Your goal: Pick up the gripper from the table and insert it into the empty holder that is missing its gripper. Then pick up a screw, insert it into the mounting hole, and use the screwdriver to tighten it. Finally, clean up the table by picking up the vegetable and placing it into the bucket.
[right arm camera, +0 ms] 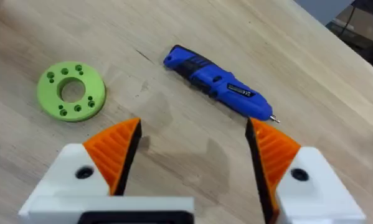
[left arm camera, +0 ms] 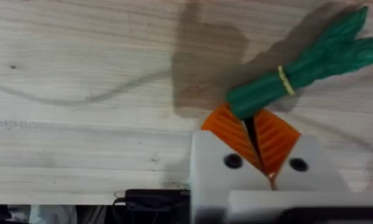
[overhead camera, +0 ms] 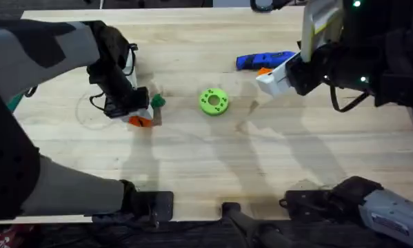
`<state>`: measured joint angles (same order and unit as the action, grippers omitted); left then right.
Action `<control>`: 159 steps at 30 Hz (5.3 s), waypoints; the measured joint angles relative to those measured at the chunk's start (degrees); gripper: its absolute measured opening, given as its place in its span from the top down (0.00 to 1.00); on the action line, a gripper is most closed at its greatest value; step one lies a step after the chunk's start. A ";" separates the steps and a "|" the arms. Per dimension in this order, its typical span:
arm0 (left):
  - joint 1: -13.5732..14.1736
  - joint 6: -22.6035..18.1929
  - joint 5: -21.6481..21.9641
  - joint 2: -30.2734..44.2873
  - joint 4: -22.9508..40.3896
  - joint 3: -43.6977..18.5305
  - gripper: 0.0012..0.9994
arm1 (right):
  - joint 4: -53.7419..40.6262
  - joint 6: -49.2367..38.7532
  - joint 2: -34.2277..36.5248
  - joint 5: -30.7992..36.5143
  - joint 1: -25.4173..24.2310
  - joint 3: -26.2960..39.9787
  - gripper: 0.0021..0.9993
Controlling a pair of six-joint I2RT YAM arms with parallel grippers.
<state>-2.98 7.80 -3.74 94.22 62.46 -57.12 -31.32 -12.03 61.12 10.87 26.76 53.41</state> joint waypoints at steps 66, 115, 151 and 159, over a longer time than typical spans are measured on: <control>11.07 -16.81 13.67 8.82 4.87 -31.94 0.98 | 0.00 0.00 0.01 0.00 0.00 0.00 0.02; -10.73 -2.34 5.00 18.85 -7.12 -43.43 0.05 | -0.01 0.00 0.02 0.00 0.00 0.00 0.02; -10.73 -0.66 4.82 -36.05 34.38 -45.44 0.01 | -0.03 0.00 0.00 0.00 0.00 0.00 0.02; -10.73 -0.66 4.82 -36.05 34.38 -45.44 0.01 | -0.03 0.00 0.00 0.00 0.00 0.00 0.02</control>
<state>-13.72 7.14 1.08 58.17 96.84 -102.56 -31.35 -12.03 61.12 10.87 26.76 53.41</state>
